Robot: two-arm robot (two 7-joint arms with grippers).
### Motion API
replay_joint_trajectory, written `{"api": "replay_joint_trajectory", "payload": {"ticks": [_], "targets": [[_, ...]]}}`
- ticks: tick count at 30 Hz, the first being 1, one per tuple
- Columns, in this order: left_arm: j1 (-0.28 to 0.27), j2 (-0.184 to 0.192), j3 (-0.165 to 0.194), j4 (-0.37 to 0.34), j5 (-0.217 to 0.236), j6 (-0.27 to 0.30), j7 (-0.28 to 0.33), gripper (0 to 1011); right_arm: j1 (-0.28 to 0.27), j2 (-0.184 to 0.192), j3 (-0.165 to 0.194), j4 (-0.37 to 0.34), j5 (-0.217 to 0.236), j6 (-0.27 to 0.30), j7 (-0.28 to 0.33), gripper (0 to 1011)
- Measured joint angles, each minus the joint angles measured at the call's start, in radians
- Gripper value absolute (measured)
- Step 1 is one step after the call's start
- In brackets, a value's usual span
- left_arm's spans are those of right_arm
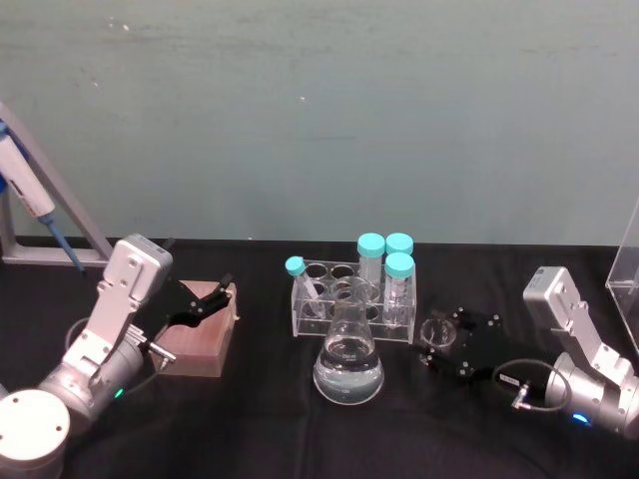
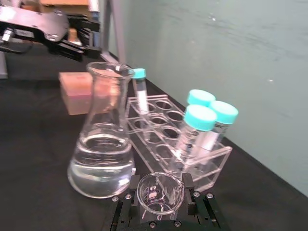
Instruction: Place the experimental apparatus aside using one hand.
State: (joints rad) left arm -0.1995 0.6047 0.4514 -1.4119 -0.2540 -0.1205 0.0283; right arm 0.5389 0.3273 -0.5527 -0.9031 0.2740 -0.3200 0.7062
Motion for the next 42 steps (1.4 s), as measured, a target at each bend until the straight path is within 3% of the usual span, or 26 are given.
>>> {"api": "replay_joint_trajectory", "payload": {"ticks": [5,19,32,42], "targets": [[0.0,0.0,0.0,0.0,0.0,0.0,0.0,1000,-0.007,0.002,0.025,-0.021,-0.03,0.02,-0.067,527],[0.0,0.0,0.0,0.0,0.0,0.0,0.0,1000,-0.006,-0.016,0.12,-0.02,-0.044,0.041,-0.202,527],[0.0,0.0,0.0,0.0,0.0,0.0,0.0,1000,-0.017,-0.054,0.207,-0.005,-0.065,0.09,-0.344,527],[0.0,0.0,0.0,0.0,0.0,0.0,0.0,1000,-0.023,-0.078,0.256,-0.001,-0.097,0.11,-0.445,527]]}}
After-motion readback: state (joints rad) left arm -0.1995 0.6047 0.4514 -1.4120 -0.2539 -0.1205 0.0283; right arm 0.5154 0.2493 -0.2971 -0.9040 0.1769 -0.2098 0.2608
